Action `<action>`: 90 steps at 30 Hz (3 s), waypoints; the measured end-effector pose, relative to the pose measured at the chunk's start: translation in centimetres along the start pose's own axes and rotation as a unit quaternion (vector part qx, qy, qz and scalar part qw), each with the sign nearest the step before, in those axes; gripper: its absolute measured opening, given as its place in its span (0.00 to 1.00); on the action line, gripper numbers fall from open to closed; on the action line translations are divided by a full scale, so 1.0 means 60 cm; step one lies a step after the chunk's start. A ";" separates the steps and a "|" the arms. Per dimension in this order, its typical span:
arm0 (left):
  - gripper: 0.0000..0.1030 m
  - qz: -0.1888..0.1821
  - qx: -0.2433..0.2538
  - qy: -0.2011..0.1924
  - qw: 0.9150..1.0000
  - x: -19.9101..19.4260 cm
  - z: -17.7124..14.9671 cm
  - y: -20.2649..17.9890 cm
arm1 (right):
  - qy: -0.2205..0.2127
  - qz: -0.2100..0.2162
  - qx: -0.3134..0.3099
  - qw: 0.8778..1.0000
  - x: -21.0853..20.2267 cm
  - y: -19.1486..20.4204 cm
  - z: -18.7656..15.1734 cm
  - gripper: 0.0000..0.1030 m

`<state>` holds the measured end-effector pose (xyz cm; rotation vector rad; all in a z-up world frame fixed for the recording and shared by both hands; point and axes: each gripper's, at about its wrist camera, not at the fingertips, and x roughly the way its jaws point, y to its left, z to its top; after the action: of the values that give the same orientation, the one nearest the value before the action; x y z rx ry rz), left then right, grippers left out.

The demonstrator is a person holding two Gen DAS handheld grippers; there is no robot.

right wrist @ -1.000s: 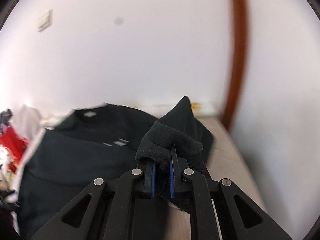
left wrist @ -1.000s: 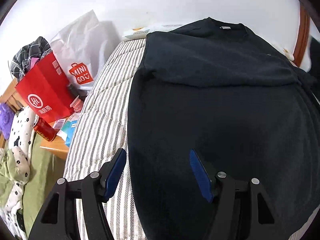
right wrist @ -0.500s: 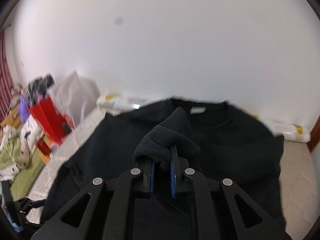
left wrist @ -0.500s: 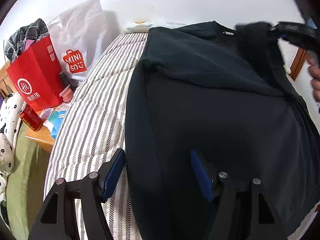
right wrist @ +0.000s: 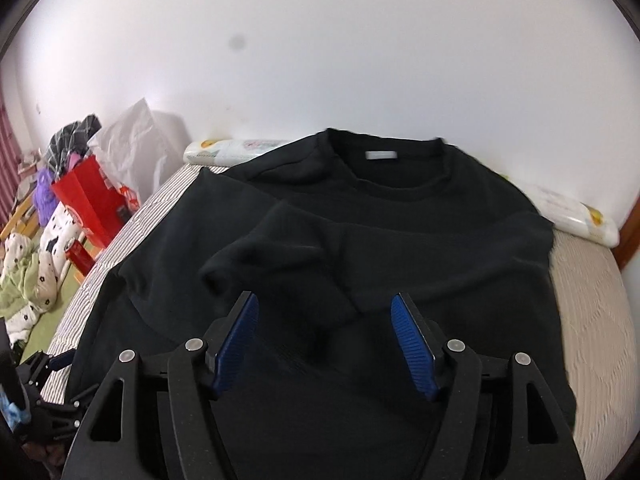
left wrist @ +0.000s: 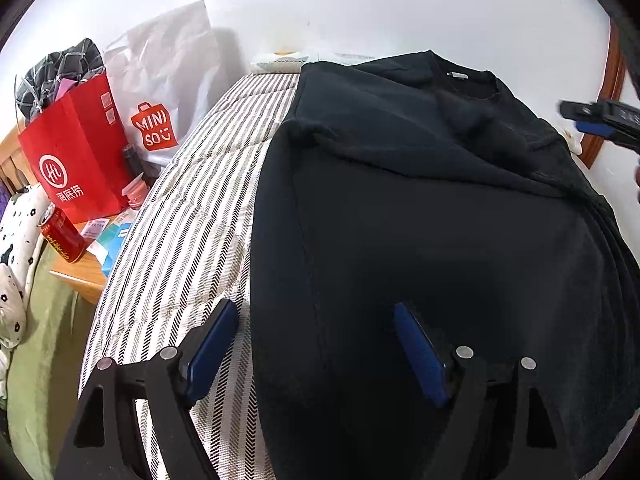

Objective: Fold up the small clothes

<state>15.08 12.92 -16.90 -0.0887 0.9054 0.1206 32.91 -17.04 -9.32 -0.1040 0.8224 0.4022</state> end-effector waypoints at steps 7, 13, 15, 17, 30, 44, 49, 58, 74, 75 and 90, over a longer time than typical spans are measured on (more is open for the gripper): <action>0.81 0.001 -0.001 0.002 1.000 0.002 0.001 0.001 | 0.004 -0.042 0.034 0.999 -0.040 -0.056 -0.044 0.67; 0.83 0.001 0.000 0.002 1.000 0.002 0.000 0.001 | 0.030 -0.075 0.051 0.995 -0.035 -0.087 -0.077 0.67; 0.83 0.001 0.000 0.002 1.000 0.003 0.000 0.001 | 0.033 -0.085 0.056 0.994 -0.031 -0.093 -0.086 0.67; 0.83 0.001 0.000 0.002 1.000 0.003 0.001 0.001 | 0.037 -0.086 0.064 0.994 -0.029 -0.100 -0.094 0.67; 0.84 0.001 0.000 0.003 1.000 0.002 0.001 0.000 | 0.063 -0.085 0.088 0.991 -0.012 -0.113 -0.120 0.67; 0.85 0.001 0.000 0.003 1.000 0.003 0.001 0.000 | 0.070 -0.078 0.078 0.991 -0.002 -0.103 -0.134 0.63; 0.85 0.001 0.000 0.003 1.000 0.003 0.000 0.000 | 0.071 -0.076 0.083 0.991 -0.001 -0.105 -0.135 0.59; 0.85 0.001 0.000 0.003 1.000 0.003 0.000 -0.001 | 0.074 -0.072 0.084 0.991 0.005 -0.102 -0.141 0.55; 0.80 -0.021 0.003 0.014 1.000 -0.007 0.009 0.004 | 0.042 -0.078 0.066 0.994 -0.038 -0.090 -0.128 0.55; 0.80 -0.027 0.001 0.013 1.000 -0.012 0.015 0.003 | 0.039 -0.079 0.063 0.994 -0.043 -0.091 -0.128 0.55; 0.80 -0.056 0.123 -0.032 0.990 -0.005 0.161 -0.252 | -0.007 -0.096 0.109 0.989 -0.131 -0.226 -0.155 0.55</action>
<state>24.53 -0.84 -10.33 0.0943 0.8438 -0.0928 26.93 -34.19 -10.77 0.0241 0.8299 0.1298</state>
